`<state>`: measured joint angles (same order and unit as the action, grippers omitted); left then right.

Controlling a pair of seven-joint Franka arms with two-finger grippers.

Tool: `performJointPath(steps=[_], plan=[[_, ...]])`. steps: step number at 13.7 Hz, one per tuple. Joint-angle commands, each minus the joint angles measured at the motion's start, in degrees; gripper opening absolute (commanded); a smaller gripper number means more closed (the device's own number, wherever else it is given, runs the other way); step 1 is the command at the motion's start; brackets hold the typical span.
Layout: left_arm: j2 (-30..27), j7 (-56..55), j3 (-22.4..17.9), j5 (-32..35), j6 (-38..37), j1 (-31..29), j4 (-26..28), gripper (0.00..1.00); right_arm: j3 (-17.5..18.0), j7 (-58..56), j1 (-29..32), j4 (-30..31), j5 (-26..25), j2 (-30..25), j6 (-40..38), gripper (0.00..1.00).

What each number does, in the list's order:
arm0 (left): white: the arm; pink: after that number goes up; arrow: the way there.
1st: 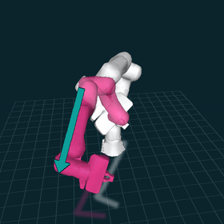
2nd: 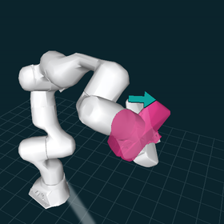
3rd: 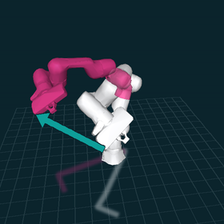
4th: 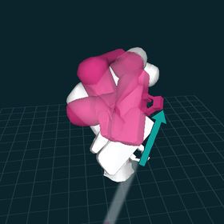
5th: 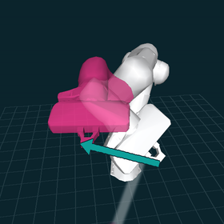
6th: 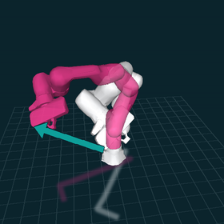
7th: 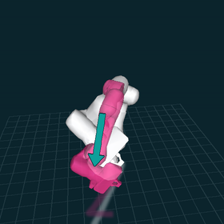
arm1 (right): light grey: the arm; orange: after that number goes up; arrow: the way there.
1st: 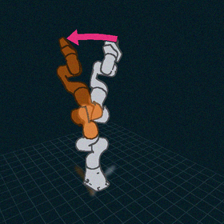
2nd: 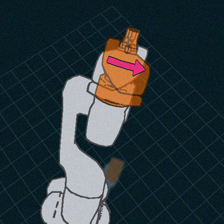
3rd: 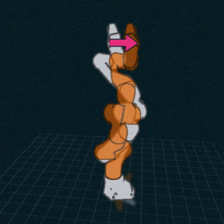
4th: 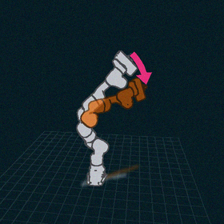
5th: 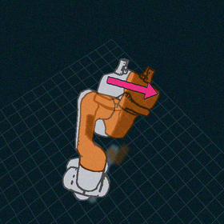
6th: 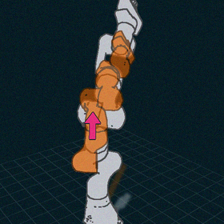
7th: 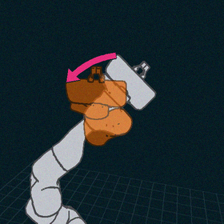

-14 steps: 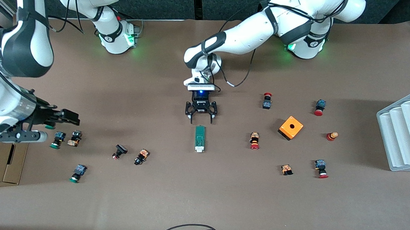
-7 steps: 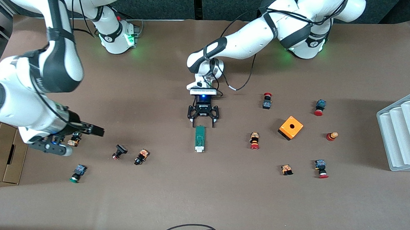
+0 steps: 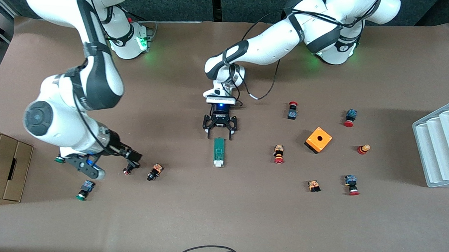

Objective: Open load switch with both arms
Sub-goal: 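Reach the right gripper toward the white lever while the left gripper holds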

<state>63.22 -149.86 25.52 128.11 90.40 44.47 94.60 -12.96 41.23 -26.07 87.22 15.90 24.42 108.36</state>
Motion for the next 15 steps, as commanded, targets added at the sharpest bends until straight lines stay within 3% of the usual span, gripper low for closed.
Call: performJointPath(steps=[1, 9, 15], plan=[[1.9, 0.5, 0.1, 1.3, 1.7, 0.1, -2.1, 1.0, -0.6, 9.3, -2.7, -6.7, 1.8, 6.2, 0.5, 0.99], [3.3, 0.5, -0.6, 1.2, 1.7, 0.2, -2.7, 0.99, -0.3, 32.6, -10.2, -7.2, 6.8, 13.1, 14.8, 0.99], [4.2, 0.4, -0.7, 0.9, 1.7, 0.1, -2.8, 0.98, 3.6, 42.7, -10.9, -7.8, 8.4, 16.7, 23.5, 0.99]])
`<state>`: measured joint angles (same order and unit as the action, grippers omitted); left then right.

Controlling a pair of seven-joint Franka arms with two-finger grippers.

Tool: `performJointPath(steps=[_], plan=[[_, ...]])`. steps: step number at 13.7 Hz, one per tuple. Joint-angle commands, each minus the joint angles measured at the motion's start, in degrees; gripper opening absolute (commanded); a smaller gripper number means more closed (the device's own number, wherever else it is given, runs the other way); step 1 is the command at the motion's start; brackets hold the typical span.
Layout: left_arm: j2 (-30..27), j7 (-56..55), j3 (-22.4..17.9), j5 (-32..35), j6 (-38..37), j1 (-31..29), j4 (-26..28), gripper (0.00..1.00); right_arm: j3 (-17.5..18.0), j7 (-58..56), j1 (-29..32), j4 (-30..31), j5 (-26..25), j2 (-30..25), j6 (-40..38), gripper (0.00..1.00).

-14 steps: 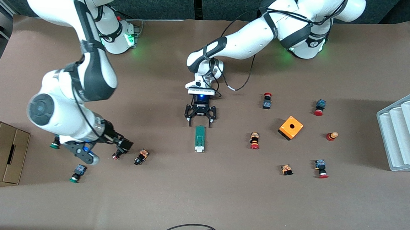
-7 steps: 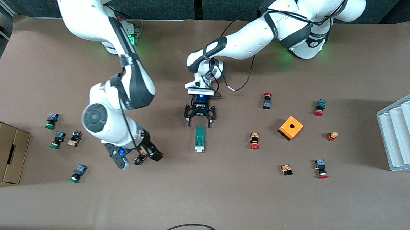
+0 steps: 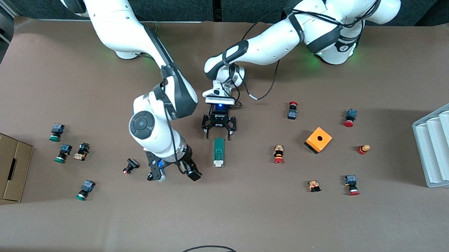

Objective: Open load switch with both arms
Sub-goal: 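Reach the right gripper toward the white lever while the left gripper holds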

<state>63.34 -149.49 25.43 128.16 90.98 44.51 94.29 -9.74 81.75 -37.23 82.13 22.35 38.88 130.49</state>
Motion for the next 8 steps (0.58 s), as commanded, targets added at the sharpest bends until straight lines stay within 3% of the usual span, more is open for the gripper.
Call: performJointPath(steps=[1, 4, 6, 7, 8], plan=[[4.2, 0.0, -0.6, 0.9, 1.1, 0.1, -2.5, 0.91, 0.9, 3.6, 0.2, -2.9, 1.9, 2.7, 1.8, 0.99], [4.5, -0.5, -0.6, 0.9, 1.1, 0.1, -2.9, 0.74, 2.5, 7.7, 0.2, -3.2, 2.0, 4.1, 3.2, 0.99], [4.8, -1.3, -0.6, 0.7, 1.1, 0.1, -3.4, 0.71, 3.5, 10.5, -0.3, -3.2, 2.0, 5.2, 4.2, 0.99], [4.9, -2.5, -0.6, 0.8, 1.1, 0.1, -3.5, 0.63, 3.6, 11.8, -0.7, -3.2, 2.0, 5.6, 4.7, 0.99], [5.0, -3.0, -0.6, 0.8, 1.1, 0.1, -3.5, 0.62, 3.8, 12.7, -0.7, -3.2, 2.0, 5.9, 5.2, 0.99]])
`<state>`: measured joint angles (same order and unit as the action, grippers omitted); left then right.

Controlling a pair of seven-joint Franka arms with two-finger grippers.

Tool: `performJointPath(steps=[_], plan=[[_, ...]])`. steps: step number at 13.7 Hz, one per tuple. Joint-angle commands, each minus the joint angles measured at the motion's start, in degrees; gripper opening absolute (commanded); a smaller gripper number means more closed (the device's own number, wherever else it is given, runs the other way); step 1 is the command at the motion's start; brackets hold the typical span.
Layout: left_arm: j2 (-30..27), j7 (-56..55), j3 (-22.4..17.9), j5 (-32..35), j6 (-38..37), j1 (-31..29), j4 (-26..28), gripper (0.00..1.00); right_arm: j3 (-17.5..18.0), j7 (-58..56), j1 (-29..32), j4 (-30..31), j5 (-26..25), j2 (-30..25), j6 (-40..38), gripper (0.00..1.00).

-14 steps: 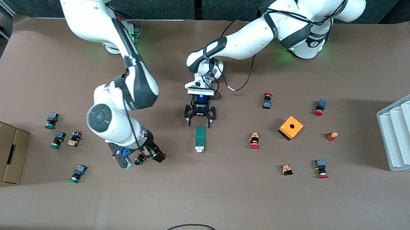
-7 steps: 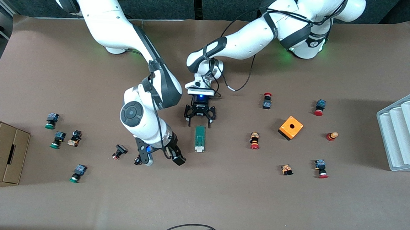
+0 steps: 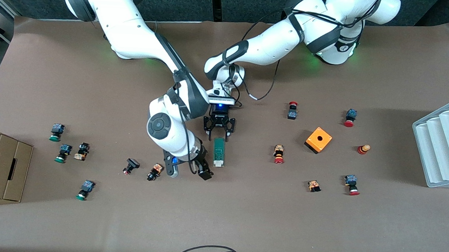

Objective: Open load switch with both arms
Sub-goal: 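Lower the right gripper fingers around the white lever of the switch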

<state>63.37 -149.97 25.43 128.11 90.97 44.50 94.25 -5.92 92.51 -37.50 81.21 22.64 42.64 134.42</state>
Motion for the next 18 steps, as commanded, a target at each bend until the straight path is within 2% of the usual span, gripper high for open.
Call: performJointPath(steps=[1, 13, 17, 18], plan=[[4.9, -2.6, -0.6, 0.8, 1.1, 0.1, -3.5, 0.6, 0.4, 2.5, -0.6, -2.3, 1.7, 2.5, 1.5, 0.99], [5.2, -2.8, -0.6, 0.7, 1.1, 0.4, -3.4, 0.6, 0.9, 6.0, -1.3, -4.0, 5.6, 6.8, 2.7, 0.98], [5.2, -2.8, -0.6, 0.7, 1.1, 0.4, -3.4, 0.6, 0.9, 6.6, -1.3, -4.0, 5.6, 7.3, 2.7, 0.9], [5.2, -2.8, -0.6, 0.7, 1.1, 0.5, -3.4, 0.6, 0.9, 6.9, -1.3, -4.0, 5.6, 7.5, 2.7, 0.84]])
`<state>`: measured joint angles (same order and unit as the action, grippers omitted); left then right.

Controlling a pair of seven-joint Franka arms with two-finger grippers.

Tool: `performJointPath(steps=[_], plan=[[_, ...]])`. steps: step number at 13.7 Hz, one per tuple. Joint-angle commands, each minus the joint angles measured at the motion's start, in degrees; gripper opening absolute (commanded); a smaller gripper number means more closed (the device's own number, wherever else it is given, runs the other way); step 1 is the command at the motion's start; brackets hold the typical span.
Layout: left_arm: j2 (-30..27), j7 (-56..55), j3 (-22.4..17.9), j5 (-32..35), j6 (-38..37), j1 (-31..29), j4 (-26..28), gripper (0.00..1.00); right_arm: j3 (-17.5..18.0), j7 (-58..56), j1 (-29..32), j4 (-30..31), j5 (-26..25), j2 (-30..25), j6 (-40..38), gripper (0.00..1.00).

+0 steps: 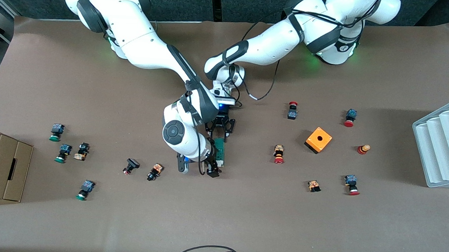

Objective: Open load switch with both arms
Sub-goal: 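Lower the right gripper fingers around the white lever of the switch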

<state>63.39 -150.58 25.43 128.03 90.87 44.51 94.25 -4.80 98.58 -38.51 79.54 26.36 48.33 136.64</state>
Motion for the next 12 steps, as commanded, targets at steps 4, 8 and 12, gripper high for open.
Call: performJointPath(steps=[4, 8, 12], plan=[[5.1, -2.2, -0.6, 0.9, 1.2, 0.5, -3.4, 0.6, -0.3, 1.3, -0.2, -2.3, 3.7, 1.9, -0.4, 0.72], [5.1, -2.2, -0.6, 0.8, 1.2, 0.5, -3.5, 0.6, -0.3, 1.3, -0.2, -2.3, 3.9, 2.1, -0.6, 0.69], [5.1, -2.2, -0.6, 0.8, 1.2, 0.5, -3.4, 0.6, -0.3, 1.4, -0.2, -2.2, 4.4, 2.2, -1.0, 0.61]])
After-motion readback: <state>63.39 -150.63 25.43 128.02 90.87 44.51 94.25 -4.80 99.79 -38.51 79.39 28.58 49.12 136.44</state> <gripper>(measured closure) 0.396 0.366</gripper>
